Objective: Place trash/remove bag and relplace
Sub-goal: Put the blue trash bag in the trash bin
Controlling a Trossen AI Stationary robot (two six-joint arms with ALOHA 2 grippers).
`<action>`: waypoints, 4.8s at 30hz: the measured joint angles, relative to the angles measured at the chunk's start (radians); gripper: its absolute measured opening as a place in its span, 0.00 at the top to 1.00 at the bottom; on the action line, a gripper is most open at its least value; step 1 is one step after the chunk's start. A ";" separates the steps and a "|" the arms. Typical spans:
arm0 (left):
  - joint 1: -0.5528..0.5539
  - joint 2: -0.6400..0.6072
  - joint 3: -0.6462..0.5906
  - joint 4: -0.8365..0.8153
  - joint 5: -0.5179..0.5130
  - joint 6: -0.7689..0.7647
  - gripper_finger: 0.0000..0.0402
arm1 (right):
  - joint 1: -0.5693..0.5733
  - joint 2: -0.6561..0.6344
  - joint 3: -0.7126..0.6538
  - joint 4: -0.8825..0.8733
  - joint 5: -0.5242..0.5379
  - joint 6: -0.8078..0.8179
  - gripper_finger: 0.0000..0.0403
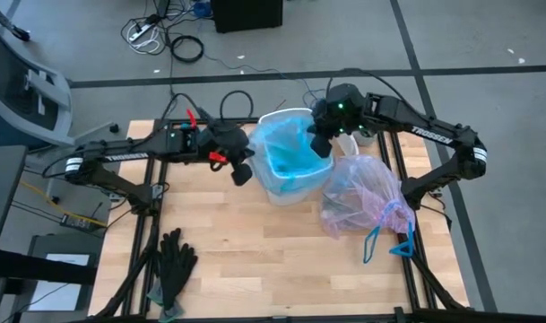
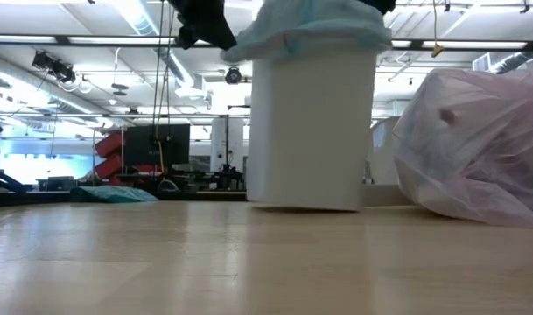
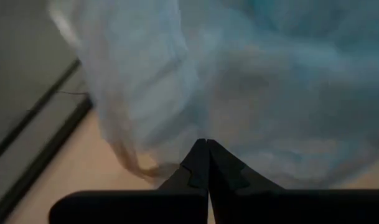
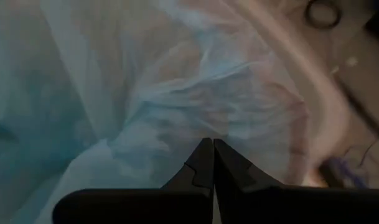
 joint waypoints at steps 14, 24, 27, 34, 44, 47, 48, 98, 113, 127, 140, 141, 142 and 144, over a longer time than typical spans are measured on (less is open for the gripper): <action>0.102 -0.001 -0.002 0.135 -0.112 0.139 0.99 | -0.093 -0.004 0.000 0.161 0.022 -0.072 1.00; 0.190 -0.001 -0.002 0.163 -0.118 0.213 0.99 | -0.146 -0.016 0.000 0.141 -0.008 -0.036 1.00; 0.213 0.000 -0.002 0.171 -0.118 0.269 0.99 | -0.146 -0.016 0.000 0.135 -0.072 -0.019 1.00; 0.271 0.043 -0.001 0.191 0.009 0.315 0.99 | -0.148 -0.023 0.000 0.126 -0.129 0.051 1.00; 0.329 0.148 -0.001 0.154 0.293 0.315 0.99 | -0.149 -0.046 0.000 0.099 -0.139 0.096 1.00; 0.337 0.159 -0.001 0.136 0.364 0.313 0.99 | -0.150 -0.052 0.000 0.056 -0.146 0.117 1.00; 0.338 0.160 -0.001 0.123 0.367 0.314 0.99 | -0.150 -0.056 0.000 0.045 -0.147 0.123 1.00; 0.340 0.148 0.053 0.142 0.359 0.149 0.99 | -0.258 -0.040 0.001 0.002 -0.392 -0.172 0.98; 0.340 0.148 0.053 0.119 0.359 0.149 0.99 | -0.291 0.011 0.001 -0.081 -0.268 -0.060 1.00; 0.340 0.148 0.053 0.042 0.363 0.154 0.99 | -0.325 -0.011 0.000 0.049 -0.276 -0.023 0.98; 0.340 0.148 0.053 0.044 0.362 0.156 0.99 | -0.492 0.014 0.014 0.136 -0.689 0.034 0.70; 0.340 0.148 0.053 0.043 0.362 0.156 0.99 | -0.499 0.015 0.024 0.144 -0.704 0.041 0.67; 0.340 0.148 0.053 0.044 0.362 0.157 0.99 | -0.503 0.022 0.038 0.151 -0.710 0.047 0.65; 0.340 0.148 0.053 0.044 0.362 0.157 0.99 | -0.506 0.041 0.066 0.124 -0.727 0.058 0.61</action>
